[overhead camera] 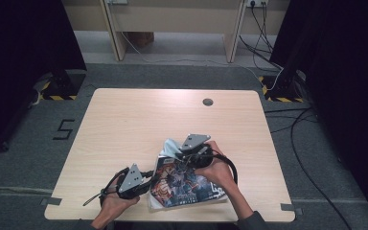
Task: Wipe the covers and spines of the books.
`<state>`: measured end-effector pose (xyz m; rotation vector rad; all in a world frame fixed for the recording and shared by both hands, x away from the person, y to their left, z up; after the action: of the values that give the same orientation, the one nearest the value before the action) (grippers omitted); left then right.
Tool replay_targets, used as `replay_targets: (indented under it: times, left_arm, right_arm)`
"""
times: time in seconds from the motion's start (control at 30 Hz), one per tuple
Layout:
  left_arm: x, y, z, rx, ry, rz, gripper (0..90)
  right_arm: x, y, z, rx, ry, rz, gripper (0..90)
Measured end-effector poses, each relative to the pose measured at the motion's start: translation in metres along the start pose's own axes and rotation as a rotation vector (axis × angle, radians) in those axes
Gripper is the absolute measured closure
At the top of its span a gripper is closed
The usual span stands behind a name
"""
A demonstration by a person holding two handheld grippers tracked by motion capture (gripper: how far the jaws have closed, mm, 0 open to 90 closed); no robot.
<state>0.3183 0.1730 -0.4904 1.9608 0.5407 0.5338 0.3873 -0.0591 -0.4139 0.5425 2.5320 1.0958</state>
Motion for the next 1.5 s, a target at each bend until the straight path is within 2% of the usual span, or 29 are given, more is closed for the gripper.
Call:
replay_targets:
  times: [0.13, 0.3, 0.37, 0.47, 0.53, 0.57, 0.6, 0.67, 0.73, 0.77, 0.8, 1.07, 1.17, 1.5]
  left_arm:
    - [-0.001, 0.0, 0.001, 0.001, 0.0, 0.006, 77.1]
    - [-0.001, 0.0, 0.001, 0.006, 0.001, 0.013, 77.1]
    - [-0.001, 0.0, 0.001, 0.004, -0.002, 0.011, 77.2]
    - [-0.001, 0.0, 0.001, 0.003, -0.006, 0.01, 77.3]
    - [-0.001, 0.0, 0.001, 0.004, -0.005, 0.013, 77.2]
    - [-0.002, 0.0, 0.001, 0.004, -0.005, 0.012, 77.1]
    - [-0.002, 0.0, 0.001, 0.003, -0.005, 0.012, 77.1]
    - [-0.002, 0.0, 0.001, 0.003, -0.005, 0.012, 76.9]
    - [-0.001, 0.0, 0.001, 0.004, -0.007, 0.011, 76.9]
    - [-0.001, 0.0, 0.001, 0.004, -0.007, 0.009, 76.7]
    - [-0.001, 0.0, 0.001, 0.006, -0.005, 0.011, 76.7]
    - [-0.001, 0.0, 0.001, 0.006, -0.007, 0.01, 76.5]
    - [-0.001, 0.0, 0.002, 0.007, -0.005, 0.008, 76.2]
    - [-0.001, 0.0, 0.001, 0.003, -0.009, 0.007, 75.8]
  right_arm:
    - [0.011, 0.009, -0.001, -0.027, 0.004, -0.03, 79.8]
    - [0.023, 0.017, -0.002, -0.049, 0.018, -0.046, 79.8]
    - [0.024, 0.019, -0.003, -0.056, 0.019, -0.059, 79.8]
    - [0.024, 0.018, -0.003, -0.052, 0.021, -0.054, 79.8]
    - [0.019, 0.016, -0.003, -0.046, 0.019, -0.051, 79.8]
    - [0.017, 0.013, -0.003, -0.036, 0.019, -0.029, 79.8]
    - [0.013, 0.011, -0.002, -0.036, 0.022, -0.035, 79.8]
    - [0.007, 0.006, -0.002, -0.015, 0.025, 0.001, 79.7]
    - [-0.003, 0.0, -0.002, -0.001, 0.039, 0.009, 79.6]
    - [-0.009, -0.006, -0.002, 0.017, 0.026, 0.022, 79.7]
    - [-0.009, -0.006, -0.002, 0.017, 0.026, 0.022, 79.7]
    - [-0.036, -0.029, 0.0, 0.067, 0.025, 0.092, 79.7]
    - [-0.049, -0.043, 0.001, 0.097, 0.01, 0.128, 79.6]
    - [-0.075, -0.072, 0.003, 0.154, -0.042, 0.209, 79.6]
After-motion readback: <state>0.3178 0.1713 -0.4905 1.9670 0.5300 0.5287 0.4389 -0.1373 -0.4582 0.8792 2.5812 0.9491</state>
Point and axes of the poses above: each handheld gripper's, and its own axes: z roughly forward along the jaws, y roughly out of its top, x roughly to its left, the point moved 1 cm from there along z, roughly forward along the jaws, and after that the axes turned 1 degree about -x, right-handed, at the moved point
